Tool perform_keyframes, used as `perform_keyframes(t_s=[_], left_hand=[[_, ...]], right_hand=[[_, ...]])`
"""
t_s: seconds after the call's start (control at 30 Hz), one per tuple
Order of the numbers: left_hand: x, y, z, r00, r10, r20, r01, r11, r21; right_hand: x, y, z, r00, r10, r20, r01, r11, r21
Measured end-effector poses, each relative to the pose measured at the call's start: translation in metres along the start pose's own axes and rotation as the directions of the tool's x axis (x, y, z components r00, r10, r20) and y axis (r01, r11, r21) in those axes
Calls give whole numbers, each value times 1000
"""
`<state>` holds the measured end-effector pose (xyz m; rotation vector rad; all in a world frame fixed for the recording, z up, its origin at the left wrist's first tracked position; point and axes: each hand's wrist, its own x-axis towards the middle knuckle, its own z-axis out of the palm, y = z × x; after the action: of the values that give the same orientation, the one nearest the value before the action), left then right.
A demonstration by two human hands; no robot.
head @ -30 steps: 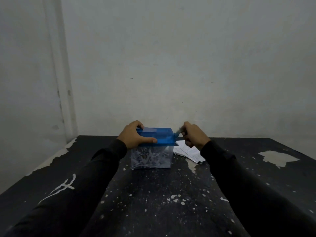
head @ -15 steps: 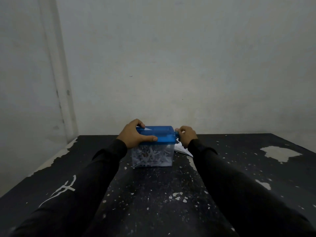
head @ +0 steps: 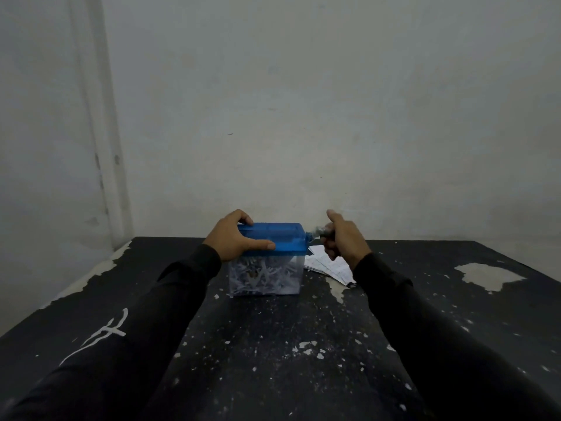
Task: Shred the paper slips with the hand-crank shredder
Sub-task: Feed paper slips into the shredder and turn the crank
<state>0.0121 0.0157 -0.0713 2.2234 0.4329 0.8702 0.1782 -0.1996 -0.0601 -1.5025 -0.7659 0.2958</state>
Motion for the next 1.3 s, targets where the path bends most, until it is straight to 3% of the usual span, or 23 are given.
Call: perform_keyframes(t_s=[0.07, 0.1, 0.2, 0.27, 0.33, 0.4, 0.47, 0.63, 0.8, 1.03, 1.17, 1.3], left_hand=[[-1, 0, 1, 1000, -1, 5, 1, 1000, -10], [-2, 1, 0, 1000, 2, 9, -2, 1000, -17], [-4, 3, -2, 1000, -5, 23, 6, 999, -39], [-4, 3, -2, 1000, -1, 27, 2, 999, -45], [-5, 4, -3, 1000, -6, 26, 7, 999, -44], [-5, 5, -3, 1000, -17, 26, 18, 999, -49], [-6, 5, -1, 999, -22, 30, 24, 998, -55], [-7, 5, -3, 999, -30, 23, 31, 998, -53], [-8, 6, -3, 999, -23, 27, 24, 998, -58], [-8, 3, -1, 1000, -1, 15, 2, 998, -62], [-4, 0, -3, 999, -6, 41, 7, 1000, -29], [5, 1, -13, 989, -54, 137, 58, 998, -23]], right_hand=[[11, 9, -4, 998, -16, -64, 17, 1000, 10], [14, 19, -8, 991, -52, -127, 44, 997, -67], [21, 69, -30, 943, -190, -273, 36, 873, -486], [20, 96, -41, 948, -122, -293, -108, 744, -659], [20, 107, -48, 957, 49, -285, -266, 539, -799], [19, 109, -51, 934, 177, -310, -357, 426, -832], [19, 111, -55, 917, 212, -337, -398, 453, -798], [18, 113, -60, 903, 148, -403, -392, 664, -636], [15, 113, -63, 892, 106, -439, -373, 721, -584], [10, 88, -61, 921, -88, -379, -42, 945, -324], [4, 52, -54, 931, -208, -301, 153, 968, -199], [2, 12, -45, 958, -233, -167, 227, 972, -60]])
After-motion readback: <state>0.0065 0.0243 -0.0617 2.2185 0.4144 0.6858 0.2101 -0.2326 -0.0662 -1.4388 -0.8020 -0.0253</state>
